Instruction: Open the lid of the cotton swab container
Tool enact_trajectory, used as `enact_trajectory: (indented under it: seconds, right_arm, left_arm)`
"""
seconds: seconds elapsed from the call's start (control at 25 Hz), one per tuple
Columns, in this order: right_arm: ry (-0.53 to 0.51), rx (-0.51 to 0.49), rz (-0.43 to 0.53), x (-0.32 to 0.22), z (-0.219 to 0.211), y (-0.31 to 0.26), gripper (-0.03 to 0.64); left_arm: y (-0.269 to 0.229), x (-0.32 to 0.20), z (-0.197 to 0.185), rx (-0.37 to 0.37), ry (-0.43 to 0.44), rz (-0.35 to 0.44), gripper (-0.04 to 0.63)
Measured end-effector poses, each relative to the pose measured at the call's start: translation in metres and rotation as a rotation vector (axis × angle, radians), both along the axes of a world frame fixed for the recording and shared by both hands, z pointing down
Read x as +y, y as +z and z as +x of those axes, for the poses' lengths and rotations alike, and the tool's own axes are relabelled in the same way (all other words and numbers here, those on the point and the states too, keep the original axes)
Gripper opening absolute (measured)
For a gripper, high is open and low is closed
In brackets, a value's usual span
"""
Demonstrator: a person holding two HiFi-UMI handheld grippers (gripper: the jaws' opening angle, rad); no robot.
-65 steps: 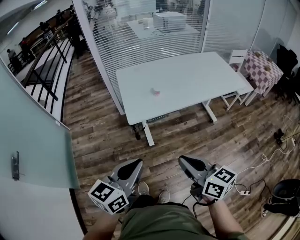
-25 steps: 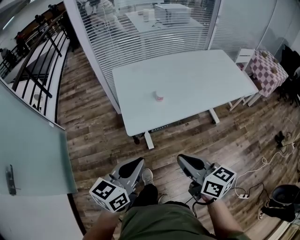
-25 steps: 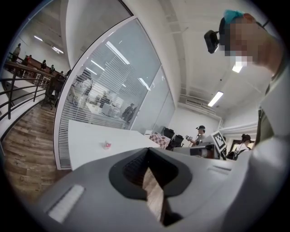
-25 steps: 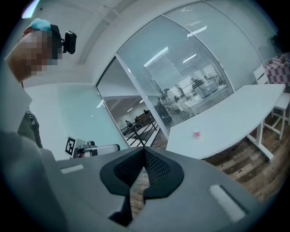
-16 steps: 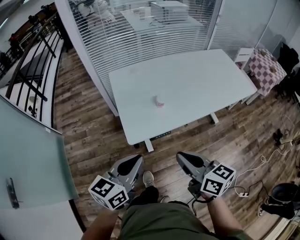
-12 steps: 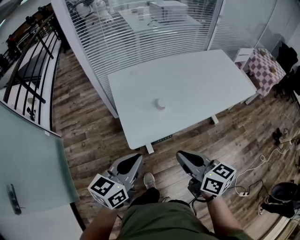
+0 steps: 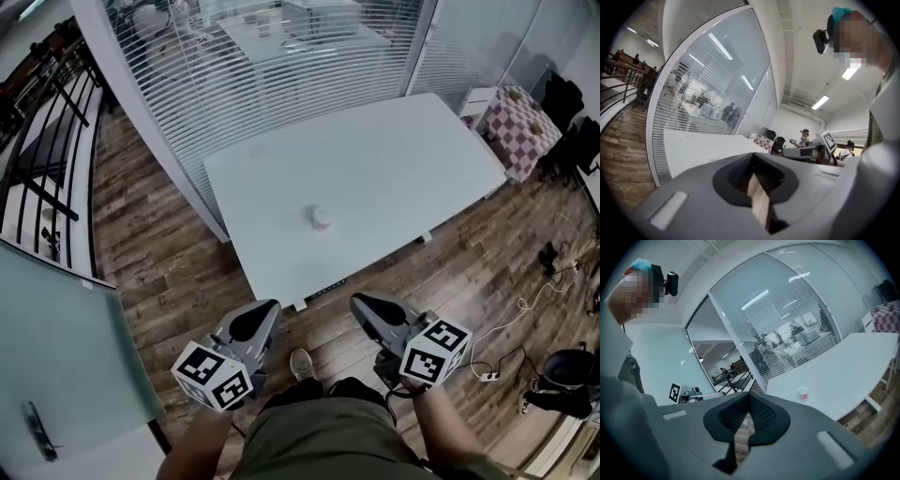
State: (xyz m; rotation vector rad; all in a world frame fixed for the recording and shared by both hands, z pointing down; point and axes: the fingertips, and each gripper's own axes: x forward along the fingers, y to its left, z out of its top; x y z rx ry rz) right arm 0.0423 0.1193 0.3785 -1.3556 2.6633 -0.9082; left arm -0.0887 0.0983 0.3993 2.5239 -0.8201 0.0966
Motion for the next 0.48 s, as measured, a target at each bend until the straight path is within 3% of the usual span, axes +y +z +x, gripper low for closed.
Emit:
enact_trajectory:
  seconds: [0.48]
  right_arm:
    - [0.021, -0.001, -0.015, -0.029, 0.01, 0.009, 0.01]
  left_arm:
    - [0.013, -0.028, 0.008, -0.004, 0.004, -0.027, 0.008]
